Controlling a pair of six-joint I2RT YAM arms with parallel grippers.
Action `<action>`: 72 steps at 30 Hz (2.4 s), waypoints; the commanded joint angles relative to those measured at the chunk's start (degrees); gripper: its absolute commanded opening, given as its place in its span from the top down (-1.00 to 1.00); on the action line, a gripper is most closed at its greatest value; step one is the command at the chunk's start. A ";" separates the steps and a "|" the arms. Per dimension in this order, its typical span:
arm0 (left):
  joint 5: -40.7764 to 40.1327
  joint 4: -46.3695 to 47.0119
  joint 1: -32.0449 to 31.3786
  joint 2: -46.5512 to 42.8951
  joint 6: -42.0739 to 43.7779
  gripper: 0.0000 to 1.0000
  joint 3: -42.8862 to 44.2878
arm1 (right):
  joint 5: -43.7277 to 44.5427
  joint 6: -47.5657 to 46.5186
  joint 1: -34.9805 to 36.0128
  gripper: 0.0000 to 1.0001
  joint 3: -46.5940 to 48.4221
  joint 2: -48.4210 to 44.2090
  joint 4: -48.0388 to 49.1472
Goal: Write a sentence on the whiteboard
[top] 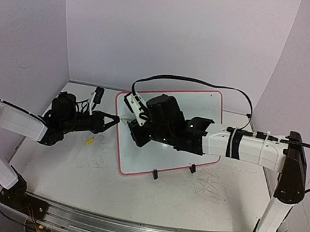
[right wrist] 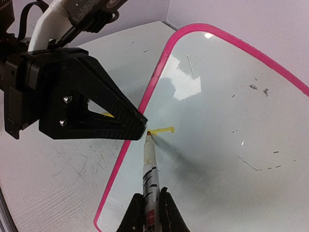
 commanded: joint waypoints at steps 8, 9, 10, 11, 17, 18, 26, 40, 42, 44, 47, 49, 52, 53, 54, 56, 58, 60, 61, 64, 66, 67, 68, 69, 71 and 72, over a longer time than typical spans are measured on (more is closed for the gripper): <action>1.05 1.20 -0.02 -2.26 1.86 1.00 0.10 | 0.12 1.91 -0.10 1.00 -0.97 -0.81 -1.00; 1.07 1.20 -0.02 -2.25 1.86 1.00 0.14 | 0.05 2.09 -0.13 1.00 -1.14 -0.91 -1.00; 1.10 1.21 -0.03 -2.25 1.86 1.00 0.18 | -0.02 2.19 -0.14 1.00 -1.32 -1.01 -0.99; 1.11 1.21 -0.04 -2.25 1.86 1.00 0.20 | -0.11 2.22 -0.13 1.00 -1.51 -1.09 -1.01; 1.21 1.19 -0.02 -2.24 1.86 1.00 0.27 | -0.39 2.64 0.16 1.00 -2.97 -1.56 -1.07; 1.18 1.19 -0.02 -2.25 1.86 1.00 0.27 | -0.42 2.71 0.28 1.00 -3.24 -1.65 -1.11; 1.21 1.03 -0.03 -2.17 1.90 1.00 0.27 | -0.50 3.24 0.75 1.00 -4.31 -2.50 -1.40; 1.18 1.00 -0.02 -2.75 1.86 1.00 0.01 | -1.82 3.21 0.70 1.00 -2.52 -5.48 0.95; 1.15 0.90 -0.02 -2.88 1.86 1.00 0.01 | -1.17 3.08 0.63 1.00 -2.07 -4.64 0.95; 1.14 0.87 -0.03 -3.06 1.86 1.00 -0.07 | -0.78 3.16 0.61 1.00 -1.77 -4.13 0.96; 1.01 0.82 -0.02 -3.29 1.93 1.00 -0.26 | -0.46 3.16 0.60 1.00 -1.39 -3.52 0.96; 1.09 0.70 -0.02 -3.19 1.95 1.00 -0.26 | -0.25 3.09 0.65 1.00 -0.99 -3.00 0.96; 1.11 0.75 -0.02 -2.96 1.95 1.00 -0.19 | -0.41 2.91 0.63 1.00 -0.52 -2.49 0.96; 1.14 0.74 -0.02 -2.90 1.95 1.00 -0.15 | -0.51 2.87 0.62 1.00 -0.32 -2.29 0.95; 1.22 0.75 -0.02 -2.87 1.95 1.00 -0.09 | -0.61 2.82 0.57 1.00 -0.15 -2.05 0.91; 1.17 0.74 -0.02 -2.87 1.99 1.00 -0.02 | -0.79 2.81 0.59 1.00 -0.07 -1.89 0.87; 1.17 0.72 -0.04 -2.80 2.05 1.00 0.08 | -0.78 2.76 0.57 1.00 -0.11 -1.74 0.89; 1.26 0.69 -0.02 -2.78 2.13 1.00 0.17 | -0.65 2.68 0.63 1.00 -0.15 -1.52 0.87; 1.23 0.66 -0.02 -2.72 2.13 1.00 0.24 | -0.62 2.70 0.60 1.00 -0.08 -1.40 0.87; 1.23 0.62 -0.02 -2.78 2.13 1.00 0.27 | -0.34 2.93 0.62 1.00 -0.21 -1.33 0.78; 1.22 0.65 -0.02 -2.79 2.20 1.00 0.27 | 0.13 2.98 0.63 1.00 -0.29 -1.33 0.71; 1.28 0.65 -0.02 -2.78 2.21 1.00 0.27 | 0.32 2.98 0.63 1.00 -0.31 -1.24 0.66; 1.32 0.63 -0.02 -2.78 2.21 1.00 0.32 | 0.45 2.93 0.60 1.00 -0.28 -1.13 0.62; 1.35 0.60 -0.02 -2.74 2.21 1.00 0.38 | 0.59 2.90 0.60 1.00 -0.28 -1.01 0.58; 1.43 0.55 -0.02 -2.62 2.21 1.00 0.50 | 0.93 2.96 0.62 1.00 -0.19 -0.78 0.42; 1.46 0.56 -0.05 -2.63 2.21 1.00 0.52 | 1.20 3.03 0.59 1.00 -0.13 -0.74 0.37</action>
